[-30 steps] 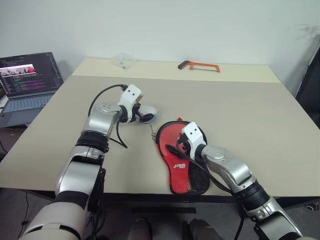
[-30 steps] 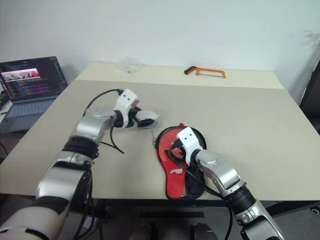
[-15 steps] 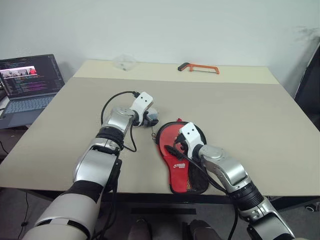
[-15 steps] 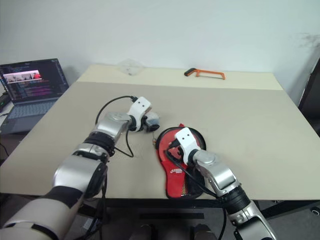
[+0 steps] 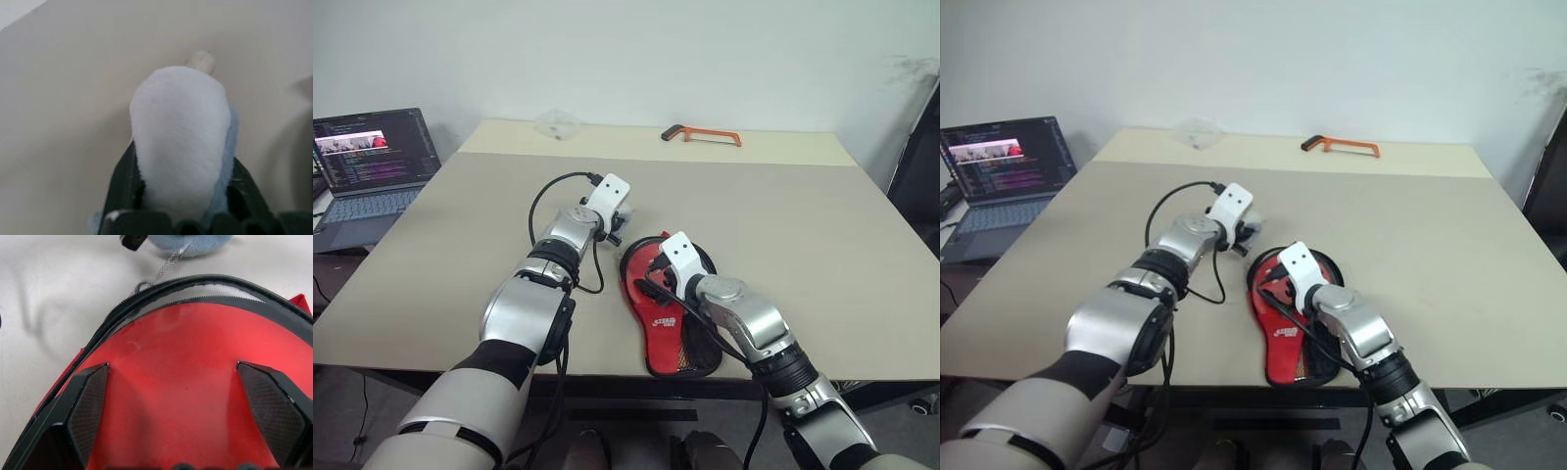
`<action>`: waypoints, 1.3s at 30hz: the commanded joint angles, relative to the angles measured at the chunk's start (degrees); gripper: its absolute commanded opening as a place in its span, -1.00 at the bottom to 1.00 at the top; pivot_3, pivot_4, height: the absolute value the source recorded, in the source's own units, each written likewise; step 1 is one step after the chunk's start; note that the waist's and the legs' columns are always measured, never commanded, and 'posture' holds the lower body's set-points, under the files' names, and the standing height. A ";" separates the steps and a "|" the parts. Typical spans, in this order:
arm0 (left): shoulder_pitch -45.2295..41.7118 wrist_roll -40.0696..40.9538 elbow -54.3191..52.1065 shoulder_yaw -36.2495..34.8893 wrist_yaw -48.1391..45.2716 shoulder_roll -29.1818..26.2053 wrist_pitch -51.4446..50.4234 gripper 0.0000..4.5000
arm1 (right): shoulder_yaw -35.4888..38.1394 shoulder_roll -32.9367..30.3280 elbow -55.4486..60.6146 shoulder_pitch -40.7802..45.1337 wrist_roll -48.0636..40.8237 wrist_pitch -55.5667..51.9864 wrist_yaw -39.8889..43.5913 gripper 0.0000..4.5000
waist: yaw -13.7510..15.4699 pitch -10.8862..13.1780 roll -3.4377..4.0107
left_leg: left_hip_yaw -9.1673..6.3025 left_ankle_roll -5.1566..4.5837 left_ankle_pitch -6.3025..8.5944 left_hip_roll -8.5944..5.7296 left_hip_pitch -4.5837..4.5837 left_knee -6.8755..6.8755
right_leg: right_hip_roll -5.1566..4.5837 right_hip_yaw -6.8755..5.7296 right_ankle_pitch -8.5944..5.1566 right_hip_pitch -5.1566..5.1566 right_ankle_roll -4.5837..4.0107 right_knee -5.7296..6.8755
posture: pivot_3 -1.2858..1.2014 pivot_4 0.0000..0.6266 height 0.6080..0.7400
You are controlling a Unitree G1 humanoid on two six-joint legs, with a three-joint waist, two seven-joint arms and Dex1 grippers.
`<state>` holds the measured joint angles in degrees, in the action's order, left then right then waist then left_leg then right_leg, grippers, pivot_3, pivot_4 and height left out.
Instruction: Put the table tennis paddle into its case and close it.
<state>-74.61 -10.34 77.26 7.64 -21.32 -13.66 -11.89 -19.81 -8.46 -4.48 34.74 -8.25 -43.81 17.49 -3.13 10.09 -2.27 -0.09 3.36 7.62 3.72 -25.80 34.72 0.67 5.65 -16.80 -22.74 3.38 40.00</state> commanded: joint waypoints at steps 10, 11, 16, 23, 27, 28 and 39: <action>-7.10 -14.90 1.51 8.99 16.46 3.39 8.00 -0.74 | -4.98 -1.95 -0.26 -3.46 3.49 -6.60 4.56 1.00 | -0.01 -0.01 0.00 | 0.03 0.01 0.01 -0.01 -0.01 0.03 | -0.01 0.03 -0.03 0.05 -0.01 -0.12 | 0.03 -0.52 1.00; -7.04 -16.49 1.67 10.31 17.81 3.92 8.59 -0.74 | -5.34 -2.09 0.02 -3.52 3.70 -6.71 4.94 1.00 | 0.00 -0.01 0.00 | 0.03 0.01 0.01 -0.01 -0.02 -0.01 | -0.01 0.04 -0.04 0.03 -0.01 -0.13 | 0.03 -0.52 1.00; -6.78 -22.29 2.22 15.16 22.53 7.04 11.01 -0.74 | -5.69 -1.82 1.27 -3.29 4.20 -7.65 5.39 1.00 | 0.03 0.00 0.00 | 0.05 0.02 0.01 -0.01 -0.03 -0.08 | -0.01 0.04 -0.06 0.00 -0.02 -0.19 | 0.03 -0.52 1.00; -7.50 -25.75 2.60 16.91 26.80 10.28 12.24 -0.75 | -6.32 -0.96 2.70 -3.70 4.67 -8.70 4.79 1.00 | -0.03 0.00 0.00 | 0.07 0.02 0.02 -0.01 -0.03 -0.10 | -0.01 0.06 -0.05 -0.01 -0.02 -0.21 | 0.03 -0.52 1.00; -7.88 -27.28 2.67 17.74 29.04 11.81 13.09 -0.75 | -6.81 -0.19 4.34 -4.63 5.07 -9.80 4.18 1.00 | -0.03 0.00 0.00 | 0.08 0.02 0.02 -0.01 -0.04 -0.15 | -0.01 0.07 -0.06 -0.03 -0.02 -0.27 | 0.03 -0.52 1.00; -7.98 -27.57 2.69 17.83 29.45 12.19 13.25 -0.75 | -6.86 -0.06 4.86 -4.95 5.20 -10.13 4.15 1.00 | -0.03 0.00 0.00 | 0.08 0.03 0.02 -0.01 -0.04 -0.16 | -0.01 0.07 -0.06 -0.03 -0.02 -0.28 | 0.03 -0.52 1.00; -8.06 -30.83 2.81 20.18 32.00 17.77 15.69 -0.75 | -7.78 1.19 9.83 -8.18 5.89 -13.67 2.92 1.00 | 0.34 -0.02 0.00 | 0.10 0.03 0.02 -0.04 -0.06 -0.35 | -0.05 0.05 -0.05 0.00 -0.02 -0.53 | 0.03 -0.52 1.00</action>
<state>-79.90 -40.06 81.66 26.85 8.71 1.51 1.84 -24.01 -7.37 8.67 28.96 -2.74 -52.57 19.99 -2.79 10.06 -2.27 0.00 3.39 7.64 3.67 -25.86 34.37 0.61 5.68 -16.85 -22.72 3.37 39.43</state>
